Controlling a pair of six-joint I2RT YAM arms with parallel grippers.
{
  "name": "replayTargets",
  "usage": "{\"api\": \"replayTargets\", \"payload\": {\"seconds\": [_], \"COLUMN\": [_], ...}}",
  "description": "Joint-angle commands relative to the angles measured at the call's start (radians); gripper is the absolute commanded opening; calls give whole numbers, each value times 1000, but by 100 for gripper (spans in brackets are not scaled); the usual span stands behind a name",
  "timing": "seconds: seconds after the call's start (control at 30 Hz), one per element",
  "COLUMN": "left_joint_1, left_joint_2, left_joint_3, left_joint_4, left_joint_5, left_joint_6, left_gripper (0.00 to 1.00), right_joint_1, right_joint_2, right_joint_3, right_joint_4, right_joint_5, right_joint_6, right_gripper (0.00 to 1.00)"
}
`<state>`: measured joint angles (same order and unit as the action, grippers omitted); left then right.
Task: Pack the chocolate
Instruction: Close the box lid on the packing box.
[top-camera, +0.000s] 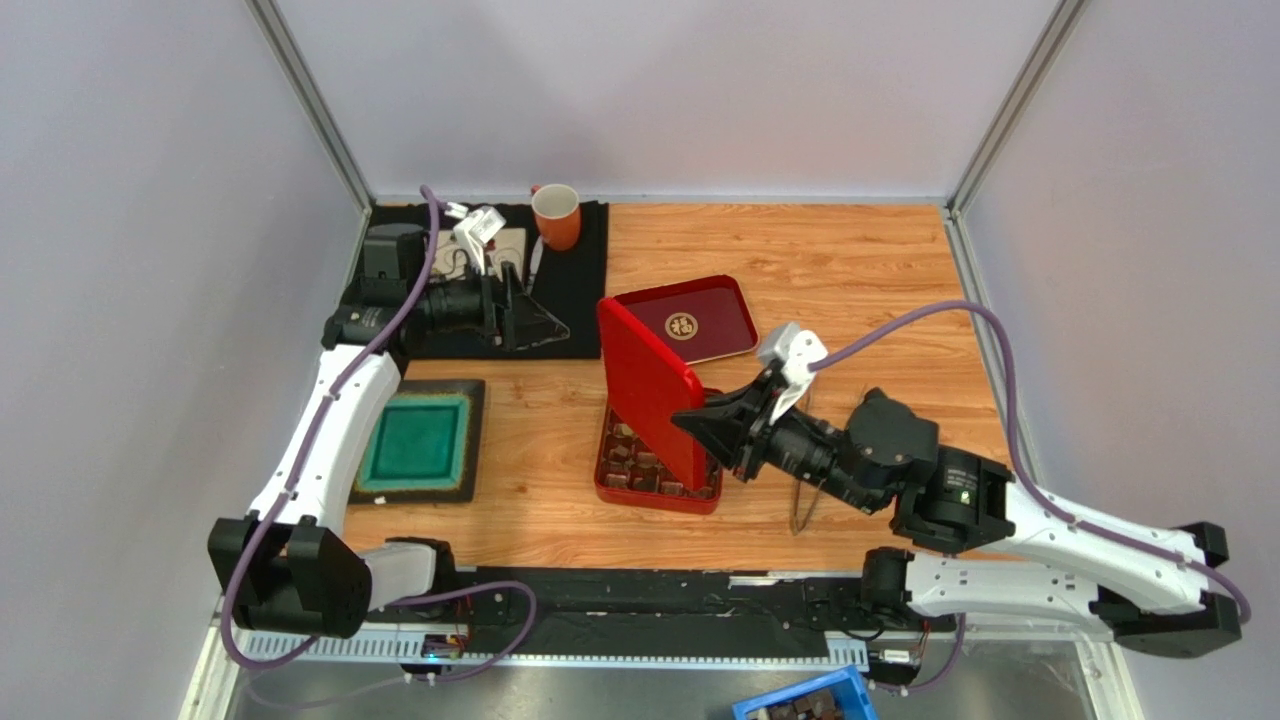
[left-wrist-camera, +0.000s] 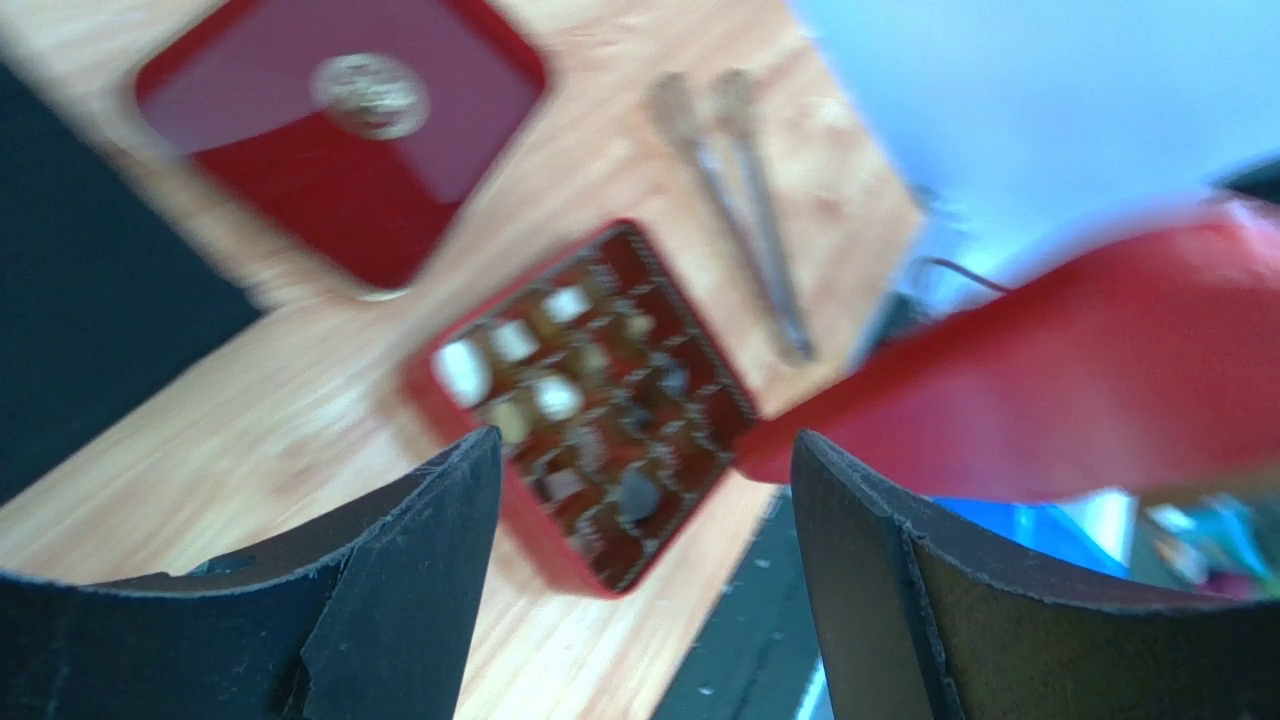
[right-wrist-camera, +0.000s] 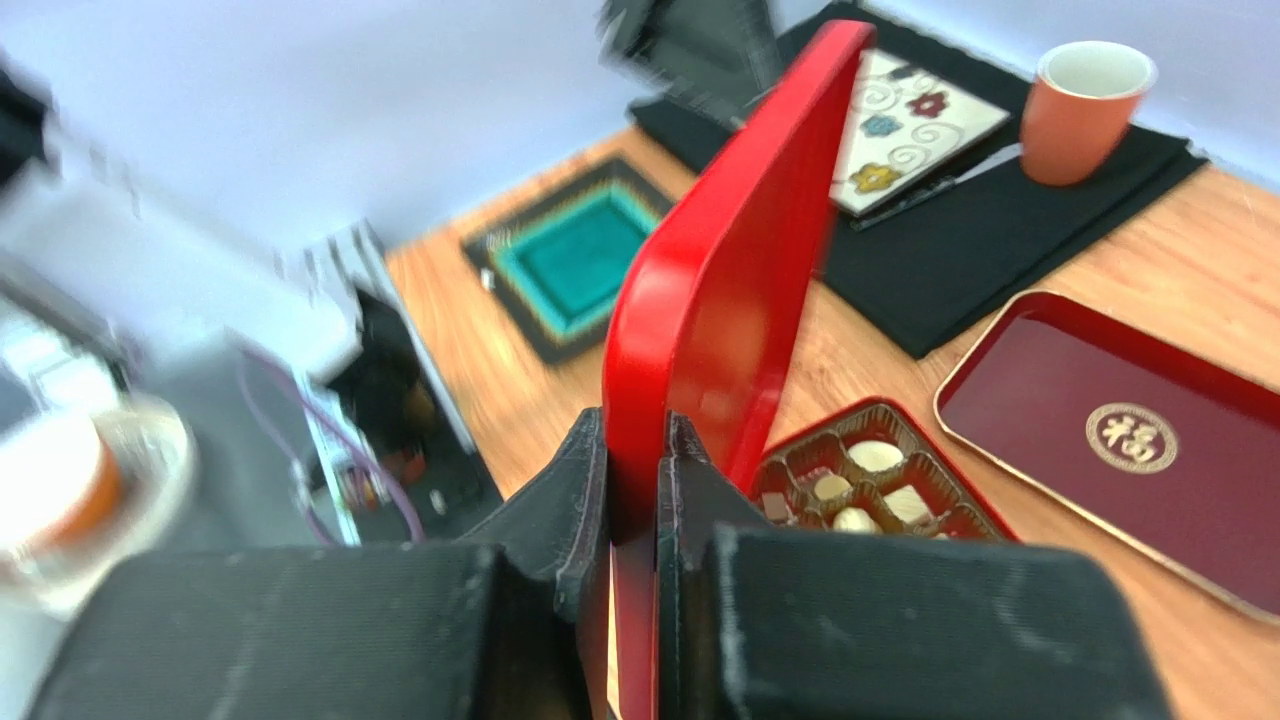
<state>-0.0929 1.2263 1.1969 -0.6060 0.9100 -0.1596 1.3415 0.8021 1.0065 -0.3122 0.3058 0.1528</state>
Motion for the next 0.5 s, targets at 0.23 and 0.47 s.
{"api": "replayTargets", "payload": {"seconds": [0.23,0.47], "left_joint_1": [-1,-16], "left_joint_2": [2,-8], "left_joint_3": [-347,-339], "left_joint_4": [1170,1137], "left_joint_5": [625,641], "left_joint_6": [-810,-773], "left_gripper": [79,80], "right_joint_1": [-295,-433], "right_joint_2": [-60,-63], "right_joint_3": [-144,-252], "right_joint_4": [333,498], "right_joint_5": [-345,-502], "right_joint_6": [435,639], "right_gripper": [6,6]}}
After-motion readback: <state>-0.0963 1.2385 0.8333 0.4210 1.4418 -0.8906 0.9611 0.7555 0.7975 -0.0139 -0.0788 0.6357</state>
